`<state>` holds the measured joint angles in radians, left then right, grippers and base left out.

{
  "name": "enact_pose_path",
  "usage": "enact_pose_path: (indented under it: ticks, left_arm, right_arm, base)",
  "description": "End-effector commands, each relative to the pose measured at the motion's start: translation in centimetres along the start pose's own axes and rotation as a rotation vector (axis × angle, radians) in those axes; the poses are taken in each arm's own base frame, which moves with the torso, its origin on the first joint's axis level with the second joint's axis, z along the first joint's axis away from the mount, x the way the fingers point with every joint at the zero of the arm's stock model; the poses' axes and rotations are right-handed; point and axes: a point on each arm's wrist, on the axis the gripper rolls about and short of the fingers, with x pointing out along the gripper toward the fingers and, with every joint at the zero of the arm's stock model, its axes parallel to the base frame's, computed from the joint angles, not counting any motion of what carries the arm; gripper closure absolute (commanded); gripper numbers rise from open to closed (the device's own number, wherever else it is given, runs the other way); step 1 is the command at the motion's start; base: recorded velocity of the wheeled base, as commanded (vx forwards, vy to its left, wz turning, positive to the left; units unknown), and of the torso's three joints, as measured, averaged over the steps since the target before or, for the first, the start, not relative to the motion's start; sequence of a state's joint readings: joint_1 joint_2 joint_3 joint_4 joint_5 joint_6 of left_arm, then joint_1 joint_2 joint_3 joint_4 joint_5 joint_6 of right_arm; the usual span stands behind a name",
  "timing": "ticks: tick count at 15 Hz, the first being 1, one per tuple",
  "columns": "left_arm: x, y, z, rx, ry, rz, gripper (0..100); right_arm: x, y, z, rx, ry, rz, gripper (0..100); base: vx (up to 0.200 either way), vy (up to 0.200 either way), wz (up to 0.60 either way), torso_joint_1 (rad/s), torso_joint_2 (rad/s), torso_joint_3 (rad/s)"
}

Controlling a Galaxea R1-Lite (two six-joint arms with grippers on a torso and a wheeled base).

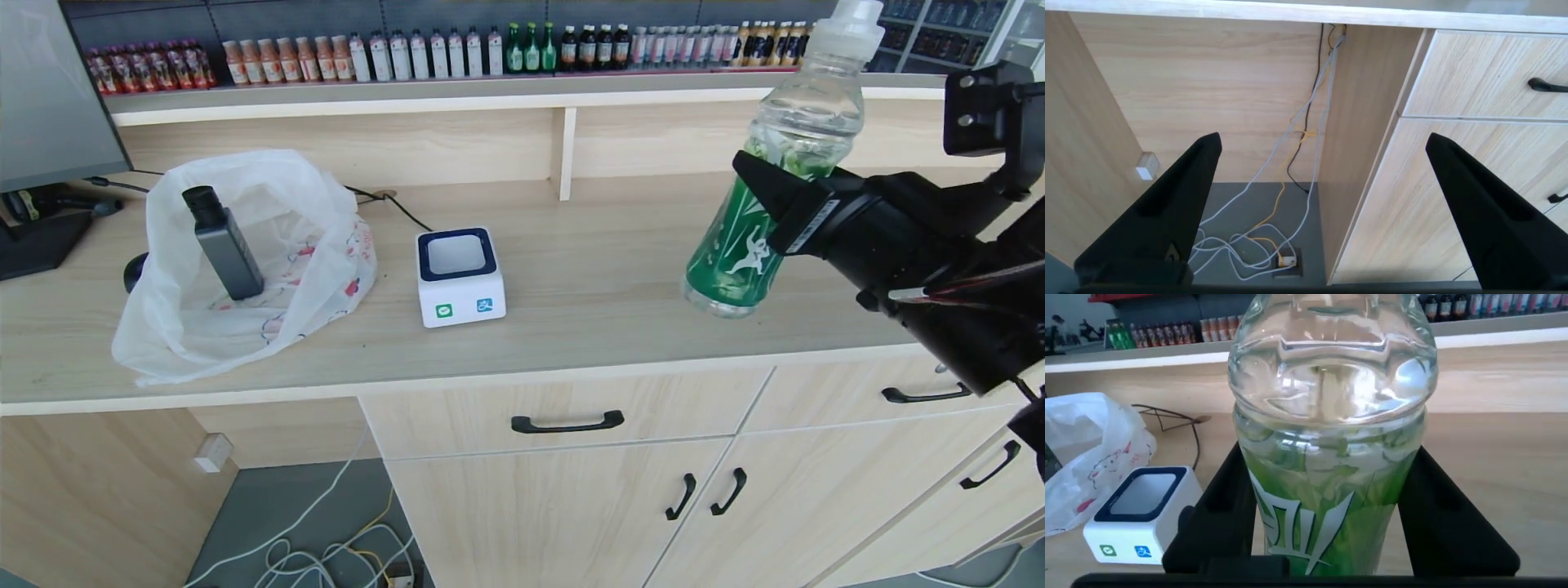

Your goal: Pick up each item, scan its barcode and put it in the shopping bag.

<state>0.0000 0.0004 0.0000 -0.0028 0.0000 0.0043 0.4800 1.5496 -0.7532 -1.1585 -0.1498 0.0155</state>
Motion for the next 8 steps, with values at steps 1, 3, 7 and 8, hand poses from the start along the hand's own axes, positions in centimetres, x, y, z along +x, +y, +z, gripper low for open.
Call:
enact_pose_path:
  ticks: [1,3,7,8]
  left_arm:
    - [0.0,0.0,0.0,0.0,-0.001,0.0,0]
    - [0.0,0.0,0.0,0.0,-0.001,0.0,0]
    - [0.0,0.0,0.0,0.0,-0.001,0.0,0]
    - [0.0,0.0,0.0,0.0,-0.001,0.0,0]
  right_arm:
    - [-3.1,-0.3,0.5,0.04,-0.019,0.006,100]
    - [-4.6,-0.6,-0.2,0.097,-0.004,0.004,100]
    - [-6.0,-0.6,-1.5,0.129,0.016,0.039,100]
    - [-6.1,-0.6,-1.6,0.126,0.02,0.051,100]
  base:
    - [0.0,0.0,0.0,0.0,0.0,0.0]
    - [0.0,0.0,0.0,0.0,0.0,0.0]
    - [0.0,0.0,0.0,0.0,0.0,0.0]
    - [0.0,0.0,0.0,0.0,0.0,0.0]
